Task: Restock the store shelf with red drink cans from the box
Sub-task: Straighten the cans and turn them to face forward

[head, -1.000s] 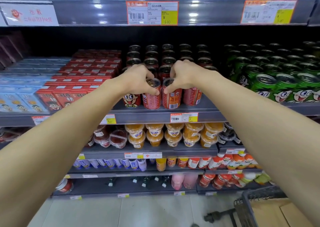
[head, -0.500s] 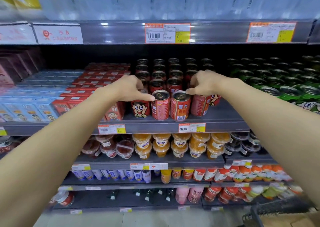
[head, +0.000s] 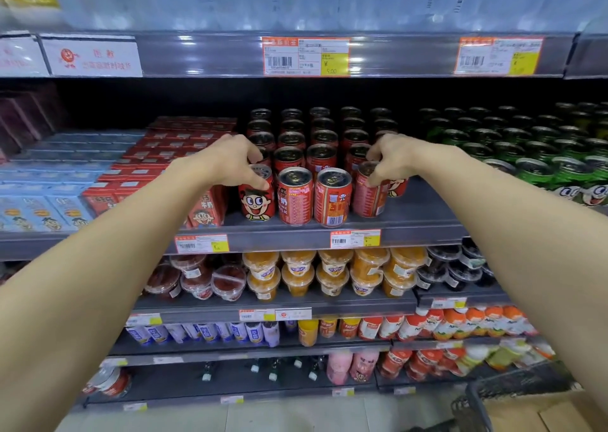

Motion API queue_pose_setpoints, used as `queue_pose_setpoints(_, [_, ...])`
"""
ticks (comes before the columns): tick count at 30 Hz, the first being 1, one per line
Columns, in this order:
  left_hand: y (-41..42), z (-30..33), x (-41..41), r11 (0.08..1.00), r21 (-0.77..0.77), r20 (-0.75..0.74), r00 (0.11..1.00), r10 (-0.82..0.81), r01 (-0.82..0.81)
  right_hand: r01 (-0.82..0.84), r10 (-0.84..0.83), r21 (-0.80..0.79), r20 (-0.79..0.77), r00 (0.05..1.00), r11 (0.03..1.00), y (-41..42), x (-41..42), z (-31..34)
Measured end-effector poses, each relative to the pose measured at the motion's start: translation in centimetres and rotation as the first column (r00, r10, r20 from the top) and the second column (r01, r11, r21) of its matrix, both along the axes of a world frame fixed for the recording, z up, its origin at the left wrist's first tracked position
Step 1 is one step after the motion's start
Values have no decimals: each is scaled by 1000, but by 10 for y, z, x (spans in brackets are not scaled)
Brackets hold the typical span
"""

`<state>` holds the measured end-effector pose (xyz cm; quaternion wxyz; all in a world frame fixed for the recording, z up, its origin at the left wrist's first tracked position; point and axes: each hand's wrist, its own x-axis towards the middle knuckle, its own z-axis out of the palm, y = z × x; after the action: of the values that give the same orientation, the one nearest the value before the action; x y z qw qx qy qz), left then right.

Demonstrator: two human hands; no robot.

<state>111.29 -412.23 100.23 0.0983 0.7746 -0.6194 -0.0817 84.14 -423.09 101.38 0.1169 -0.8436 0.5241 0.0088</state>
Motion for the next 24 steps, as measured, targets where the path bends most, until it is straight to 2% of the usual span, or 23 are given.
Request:
queue_pose_setpoints(5, [3,-8,2,999,-35,-3,1000,13,-14,13,-13,0,20,1000,1000,-2,3,-3])
queue_pose_setpoints(16, [0,-7,-6,1000,-9,11,1000,-4,4,1,0,-5,70,998,1000,7,3,-9])
queue_pose_setpoints(24, [12,-3,-5,999,-10,-41,998,-42,42,-48,48,17,6,999,999,8,1,-2])
